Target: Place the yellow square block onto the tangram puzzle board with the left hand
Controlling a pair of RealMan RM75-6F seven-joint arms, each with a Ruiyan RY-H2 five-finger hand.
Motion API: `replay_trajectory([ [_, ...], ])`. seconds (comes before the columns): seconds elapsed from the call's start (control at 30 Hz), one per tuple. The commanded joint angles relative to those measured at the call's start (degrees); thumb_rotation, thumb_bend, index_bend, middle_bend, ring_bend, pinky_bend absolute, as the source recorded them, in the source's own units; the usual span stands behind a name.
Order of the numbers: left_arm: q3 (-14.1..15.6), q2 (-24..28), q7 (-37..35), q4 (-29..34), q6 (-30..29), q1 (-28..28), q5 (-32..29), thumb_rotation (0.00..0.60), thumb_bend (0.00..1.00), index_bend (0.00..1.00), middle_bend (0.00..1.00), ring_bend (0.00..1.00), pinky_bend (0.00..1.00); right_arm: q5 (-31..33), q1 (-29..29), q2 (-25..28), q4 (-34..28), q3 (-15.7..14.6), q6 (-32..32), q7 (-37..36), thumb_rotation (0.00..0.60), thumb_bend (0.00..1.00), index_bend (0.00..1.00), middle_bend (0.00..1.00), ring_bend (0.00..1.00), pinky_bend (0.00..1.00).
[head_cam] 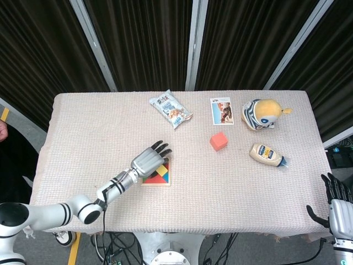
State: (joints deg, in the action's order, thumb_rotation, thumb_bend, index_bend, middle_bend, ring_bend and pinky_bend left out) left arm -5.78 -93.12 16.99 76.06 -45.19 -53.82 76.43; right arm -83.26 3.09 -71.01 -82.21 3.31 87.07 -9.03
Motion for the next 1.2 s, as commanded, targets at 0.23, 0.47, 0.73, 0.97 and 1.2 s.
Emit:
replay_trajectory([
  [0.23, 0.6, -0.5, 1.1, -1.3, -0.2, -0.4, 1.1, 0.600, 0.31, 0.50, 0.13, 0.00, 0.00, 0.1, 0.0, -0.1, 0.0, 0.0, -0.1, 0.2, 0.600, 0.17, 0.00, 0.00, 0.00, 0.00],
  [0.47, 1.0, 0.0, 0.7, -1.1, 0.5, -0.9, 1.8, 0.600, 0.31, 0.50, 0.13, 0.00, 0.00, 0.3, -0.1, -0.2, 0.2, -0.1, -0.5, 0.1, 0.600, 0.17, 0.00, 0.00, 0.00, 0.00],
  [0.73, 1.3, -0.6, 0.8, -1.4, -0.3, -0.7, 2.3, 0.600, 0.31, 0.50, 0.13, 0.00, 0.00, 0.5, -0.1, -0.2, 0.2, 0.0, -0.8, 0.1, 0.600, 0.17, 0.00, 0.00, 0.00, 0.00],
  [0.97, 1.8, -0.2, 0.4, -0.9, -0.5, -0.5, 3.2, 0.600, 0.29, 0.28, 0.13, 0.00, 0.00, 0.6, -0.1, -0.1, 0.2, 0.0, -0.7, 0.1, 0.600, 0.17, 0.00, 0.00, 0.00, 0.00],
  [1.2, 1.9, 0.3, 0.8, -0.4, -1.9, -0.1, 3.8, 0.600, 0.28, 0.06, 0.12, 0.00, 0.00, 0.7, -0.1, -0.1, -0.1, 0.1, -0.8, 0.5, 0.600, 0.18, 0.00, 0.00, 0.00, 0.00],
])
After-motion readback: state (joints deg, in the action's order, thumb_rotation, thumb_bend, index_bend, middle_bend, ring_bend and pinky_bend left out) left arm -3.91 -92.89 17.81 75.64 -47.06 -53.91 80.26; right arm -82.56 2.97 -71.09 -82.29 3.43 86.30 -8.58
